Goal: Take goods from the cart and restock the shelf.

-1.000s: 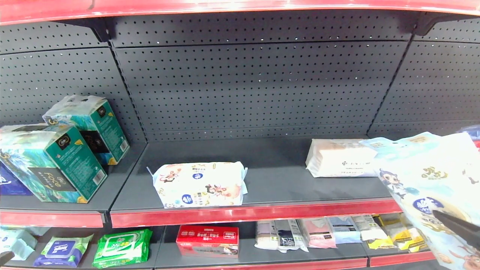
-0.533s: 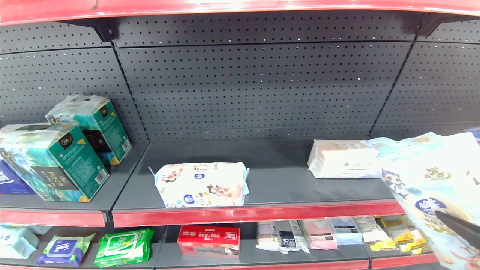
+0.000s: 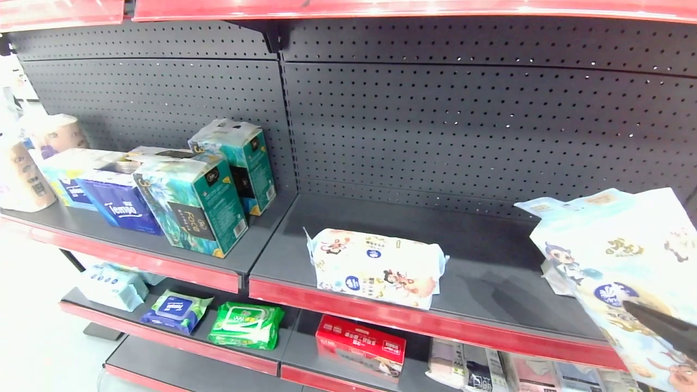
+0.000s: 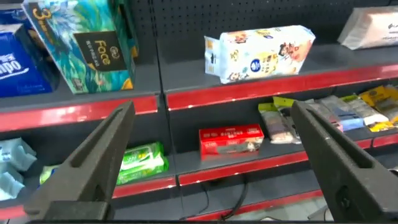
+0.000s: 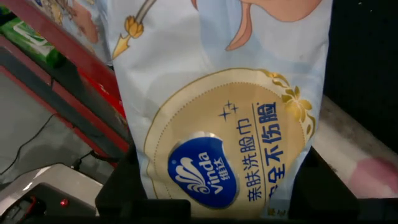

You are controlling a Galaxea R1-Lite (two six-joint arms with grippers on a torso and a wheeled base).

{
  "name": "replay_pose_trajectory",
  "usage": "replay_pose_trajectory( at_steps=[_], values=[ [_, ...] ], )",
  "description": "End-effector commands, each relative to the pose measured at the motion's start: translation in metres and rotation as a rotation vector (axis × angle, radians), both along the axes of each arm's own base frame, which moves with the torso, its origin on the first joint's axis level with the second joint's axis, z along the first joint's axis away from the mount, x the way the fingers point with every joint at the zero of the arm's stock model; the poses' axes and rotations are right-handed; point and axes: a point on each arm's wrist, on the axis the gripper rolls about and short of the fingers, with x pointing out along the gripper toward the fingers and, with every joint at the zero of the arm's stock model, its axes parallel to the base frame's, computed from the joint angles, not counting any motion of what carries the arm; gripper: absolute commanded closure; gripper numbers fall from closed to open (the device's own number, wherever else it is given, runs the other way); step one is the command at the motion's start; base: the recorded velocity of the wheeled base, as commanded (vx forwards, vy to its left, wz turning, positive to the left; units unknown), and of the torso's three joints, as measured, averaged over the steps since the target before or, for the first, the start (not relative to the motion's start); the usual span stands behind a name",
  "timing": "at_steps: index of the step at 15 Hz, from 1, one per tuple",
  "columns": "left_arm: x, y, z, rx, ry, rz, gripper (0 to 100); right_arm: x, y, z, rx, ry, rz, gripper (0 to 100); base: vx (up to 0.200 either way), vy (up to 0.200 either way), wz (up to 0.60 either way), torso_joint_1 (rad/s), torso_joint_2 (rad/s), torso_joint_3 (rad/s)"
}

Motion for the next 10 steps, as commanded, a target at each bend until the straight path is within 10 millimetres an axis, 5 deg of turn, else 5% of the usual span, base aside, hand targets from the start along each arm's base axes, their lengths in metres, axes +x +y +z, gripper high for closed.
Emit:
replay_pose_trajectory(
  at_steps=[1,5,10],
  values=[
    [0.000,0.000,-0.001,0.000,0.000,0.000,0,0.013,0.002,0.011,-0.005,0.002,0.004,100,0.000,0.000,0.00,0.000,0.00,0.000],
    [-0.009,0.001,-0.012,-0.001,-0.014,0.019,0,0.074,0.030,0.037,0.013,0.016,0.103,100,0.000,0.000,0.00,0.000,0.00,0.000],
    [-0.016,0.005,-0.019,0.000,-0.031,0.148,0,0.115,0.047,0.024,0.011,0.072,0.177,100,0.000,0.000,0.00,0.000,0.00,0.000]
  ],
)
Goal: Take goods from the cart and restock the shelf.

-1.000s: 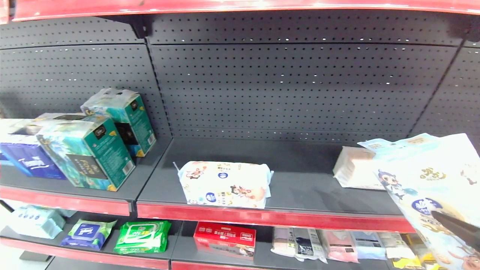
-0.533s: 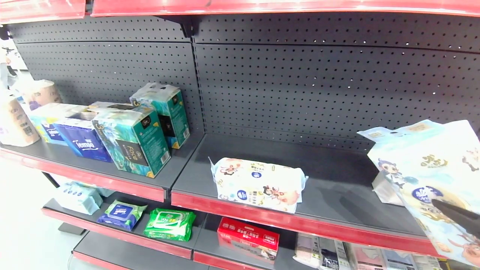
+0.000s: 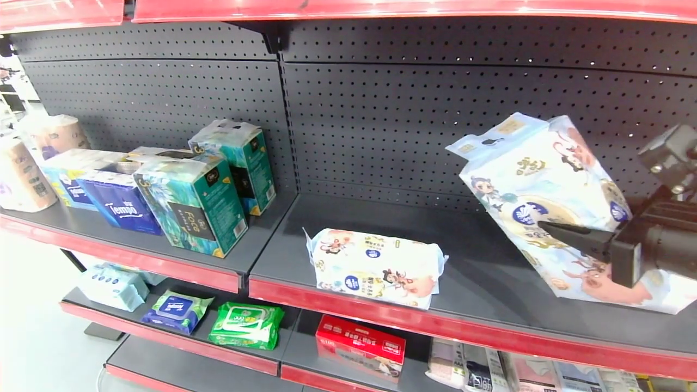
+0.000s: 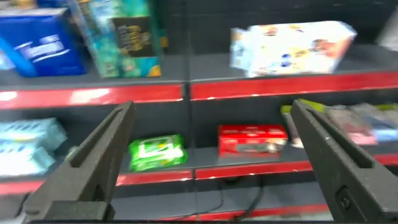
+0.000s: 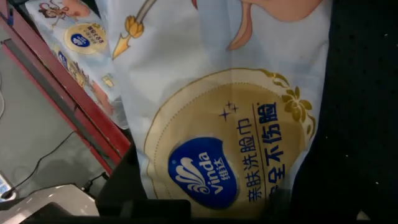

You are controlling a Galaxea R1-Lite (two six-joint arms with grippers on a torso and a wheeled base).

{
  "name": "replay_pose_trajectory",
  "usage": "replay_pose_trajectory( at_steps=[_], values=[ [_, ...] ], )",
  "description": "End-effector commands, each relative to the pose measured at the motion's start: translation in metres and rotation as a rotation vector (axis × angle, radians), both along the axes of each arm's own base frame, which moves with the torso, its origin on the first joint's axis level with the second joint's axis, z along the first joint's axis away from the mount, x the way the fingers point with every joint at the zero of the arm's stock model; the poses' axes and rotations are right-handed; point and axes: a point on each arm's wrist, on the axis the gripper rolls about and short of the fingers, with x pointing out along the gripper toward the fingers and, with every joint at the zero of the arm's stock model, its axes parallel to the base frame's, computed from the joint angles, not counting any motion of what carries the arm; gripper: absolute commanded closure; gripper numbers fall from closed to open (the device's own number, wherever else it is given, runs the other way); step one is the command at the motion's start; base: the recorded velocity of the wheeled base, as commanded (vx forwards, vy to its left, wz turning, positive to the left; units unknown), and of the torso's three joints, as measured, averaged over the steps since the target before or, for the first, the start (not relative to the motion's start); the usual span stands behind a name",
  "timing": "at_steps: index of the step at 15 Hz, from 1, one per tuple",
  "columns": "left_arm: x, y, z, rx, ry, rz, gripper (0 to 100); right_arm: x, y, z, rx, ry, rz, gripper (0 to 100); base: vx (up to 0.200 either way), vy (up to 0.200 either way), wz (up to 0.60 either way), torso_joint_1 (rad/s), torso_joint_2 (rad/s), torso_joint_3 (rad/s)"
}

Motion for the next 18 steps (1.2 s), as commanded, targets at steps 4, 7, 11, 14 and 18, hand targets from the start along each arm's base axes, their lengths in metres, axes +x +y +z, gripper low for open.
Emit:
replay_pose_trajectory(
  at_steps=[4,7,11,14,18],
  values=[
    [0.002,0.000,-0.011,0.028,0.013,0.011,0,0.053,0.018,-0.009,-0.012,0.078,0.074,100,0.000,0.000,0.00,0.000,0.00,0.000],
    [0.002,0.000,-0.014,0.033,0.031,0.017,0,0.076,0.025,-0.015,-0.011,0.111,0.100,100,0.000,0.000,0.00,0.000,0.00,0.000],
    [0.003,0.000,-0.016,0.038,0.039,0.020,0,0.106,0.027,-0.027,-0.027,0.142,0.131,100,0.000,0.000,0.00,0.000,0.00,0.000],
    [0.003,0.000,-0.017,0.038,0.041,0.026,0,0.138,0.023,-0.036,-0.067,0.135,0.141,100,0.000,0.000,0.00,0.000,0.00,0.000],
    [0.004,0.000,-0.020,0.040,0.054,0.025,0,0.159,0.026,-0.040,-0.071,0.133,0.148,100,0.000,0.000,0.00,0.000,0.00,0.000]
  ],
)
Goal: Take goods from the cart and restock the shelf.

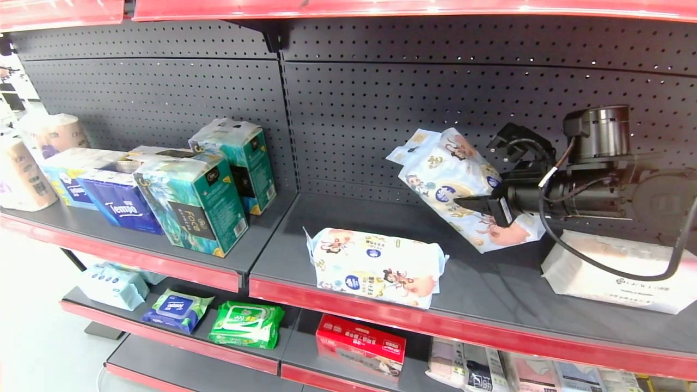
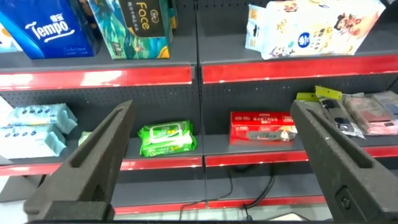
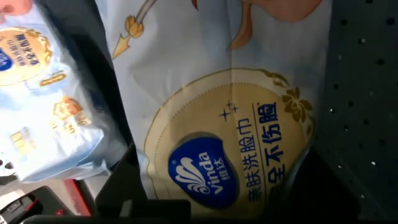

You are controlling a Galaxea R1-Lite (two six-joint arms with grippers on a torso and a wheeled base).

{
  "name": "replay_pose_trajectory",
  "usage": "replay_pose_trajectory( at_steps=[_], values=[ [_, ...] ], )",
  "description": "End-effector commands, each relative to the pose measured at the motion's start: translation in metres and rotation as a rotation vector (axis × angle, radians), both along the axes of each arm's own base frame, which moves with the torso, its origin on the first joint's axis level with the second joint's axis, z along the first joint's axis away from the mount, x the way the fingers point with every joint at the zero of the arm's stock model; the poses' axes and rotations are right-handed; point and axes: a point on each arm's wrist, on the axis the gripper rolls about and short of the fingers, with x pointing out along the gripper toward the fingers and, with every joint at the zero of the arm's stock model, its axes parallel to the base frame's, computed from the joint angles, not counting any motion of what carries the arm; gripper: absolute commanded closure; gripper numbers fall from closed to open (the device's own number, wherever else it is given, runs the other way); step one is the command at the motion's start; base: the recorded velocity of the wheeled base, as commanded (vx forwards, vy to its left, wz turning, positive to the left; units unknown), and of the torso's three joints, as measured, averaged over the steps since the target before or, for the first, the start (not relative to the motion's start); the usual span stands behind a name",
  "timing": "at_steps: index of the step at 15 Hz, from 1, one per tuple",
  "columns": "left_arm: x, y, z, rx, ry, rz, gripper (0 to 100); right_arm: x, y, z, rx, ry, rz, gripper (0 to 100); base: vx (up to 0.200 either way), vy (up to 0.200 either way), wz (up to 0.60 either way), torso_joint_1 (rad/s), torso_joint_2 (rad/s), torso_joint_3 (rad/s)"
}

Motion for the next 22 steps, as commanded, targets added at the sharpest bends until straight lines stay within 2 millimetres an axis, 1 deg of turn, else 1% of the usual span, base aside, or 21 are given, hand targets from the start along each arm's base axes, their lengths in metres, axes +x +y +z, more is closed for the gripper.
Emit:
replay_pose_trajectory(
  at_steps=[1,7,9,15,21,22],
  values=[
    [0.001,0.000,-0.001,0.003,0.006,0.000,0,0.013,0.003,-0.010,-0.019,0.016,0.001,100,0.000,0.000,0.00,0.000,0.00,0.000],
    [0.001,0.000,-0.001,0.020,0.005,-0.002,0,0.024,0.011,-0.008,-0.020,-0.007,0.016,100,0.000,0.000,0.00,0.000,0.00,0.000],
    [0.001,0.000,-0.002,0.020,0.008,-0.002,0,0.025,0.016,-0.008,-0.022,-0.009,0.027,100,0.000,0.000,0.00,0.000,0.00,0.000],
    [0.002,0.000,-0.005,0.022,0.019,-0.002,0,0.039,0.032,-0.008,-0.037,-0.040,0.069,100,0.000,0.000,0.00,0.000,0.00,0.000],
    [0.003,0.000,-0.008,0.023,0.029,-0.004,0,0.042,0.032,-0.004,-0.030,-0.056,0.069,100,0.000,0.000,0.00,0.000,0.00,0.000],
    [0.004,-0.001,-0.011,0.024,0.040,-0.004,0,0.042,0.031,-0.002,-0.024,-0.060,0.063,100,0.000,0.000,0.00,0.000,0.00,0.000]
  ],
)
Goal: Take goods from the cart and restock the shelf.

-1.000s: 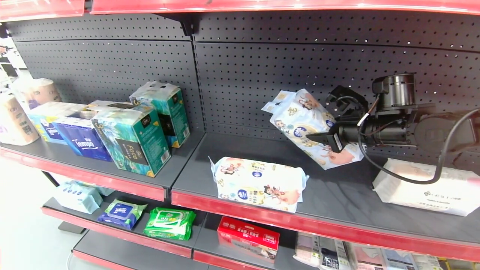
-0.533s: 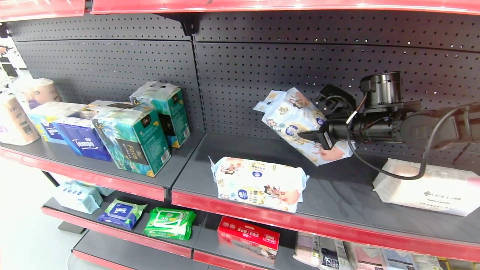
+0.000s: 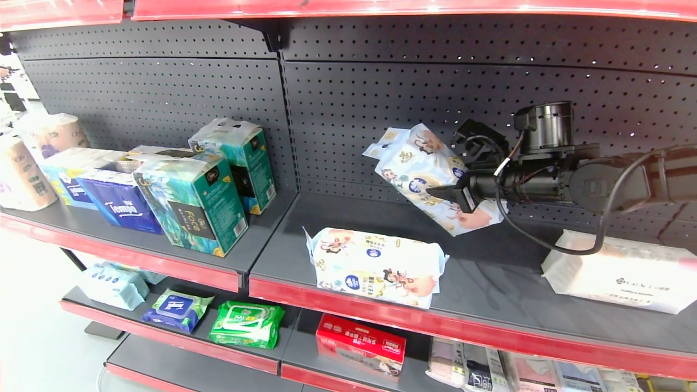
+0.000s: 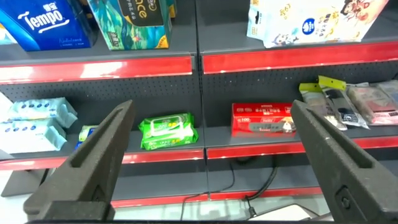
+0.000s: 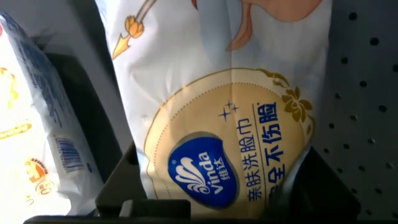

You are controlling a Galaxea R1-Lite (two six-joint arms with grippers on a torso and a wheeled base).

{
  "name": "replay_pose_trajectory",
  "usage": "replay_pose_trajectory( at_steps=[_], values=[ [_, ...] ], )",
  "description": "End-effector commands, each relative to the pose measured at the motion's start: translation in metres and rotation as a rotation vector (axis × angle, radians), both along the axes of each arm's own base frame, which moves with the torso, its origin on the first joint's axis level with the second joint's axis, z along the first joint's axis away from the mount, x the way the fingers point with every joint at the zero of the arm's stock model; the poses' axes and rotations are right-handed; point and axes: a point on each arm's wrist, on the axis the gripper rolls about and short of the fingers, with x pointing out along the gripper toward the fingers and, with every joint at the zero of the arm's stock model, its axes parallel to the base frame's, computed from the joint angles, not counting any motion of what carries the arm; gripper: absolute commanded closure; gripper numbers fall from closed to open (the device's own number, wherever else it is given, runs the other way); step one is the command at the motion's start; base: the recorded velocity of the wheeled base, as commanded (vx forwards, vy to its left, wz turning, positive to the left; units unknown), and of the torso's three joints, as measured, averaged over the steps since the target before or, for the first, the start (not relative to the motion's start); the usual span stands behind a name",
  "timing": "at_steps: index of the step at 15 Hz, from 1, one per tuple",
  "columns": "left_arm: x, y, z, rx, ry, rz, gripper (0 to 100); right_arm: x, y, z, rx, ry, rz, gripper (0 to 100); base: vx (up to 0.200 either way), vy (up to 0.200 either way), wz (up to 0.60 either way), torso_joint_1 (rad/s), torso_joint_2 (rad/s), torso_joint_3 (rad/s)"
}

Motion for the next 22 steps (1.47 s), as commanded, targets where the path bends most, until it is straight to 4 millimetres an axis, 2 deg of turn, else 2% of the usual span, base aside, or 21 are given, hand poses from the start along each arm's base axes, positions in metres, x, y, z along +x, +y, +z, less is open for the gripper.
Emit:
replay_pose_trajectory(
  at_steps=[1,5,12,22],
  values=[
    [0.001,0.000,-0.003,0.001,0.012,-0.005,0,0.001,-0.004,0.006,0.011,-0.017,-0.013,100,0.000,0.000,0.00,0.000,0.00,0.000],
    [0.003,-0.001,-0.010,0.010,0.032,-0.010,0,0.005,-0.012,0.007,0.028,-0.007,-0.048,100,0.000,0.000,0.00,0.000,0.00,0.000],
    [0.003,-0.001,-0.009,0.005,0.031,-0.033,0,0.014,-0.011,0.004,0.059,0.015,-0.111,100,0.000,0.000,0.00,0.000,0.00,0.000],
    [0.003,-0.001,-0.009,0.005,0.031,-0.041,0,0.025,-0.009,-0.019,0.033,0.072,-0.126,100,0.000,0.000,0.00,0.000,0.00,0.000]
  ],
)
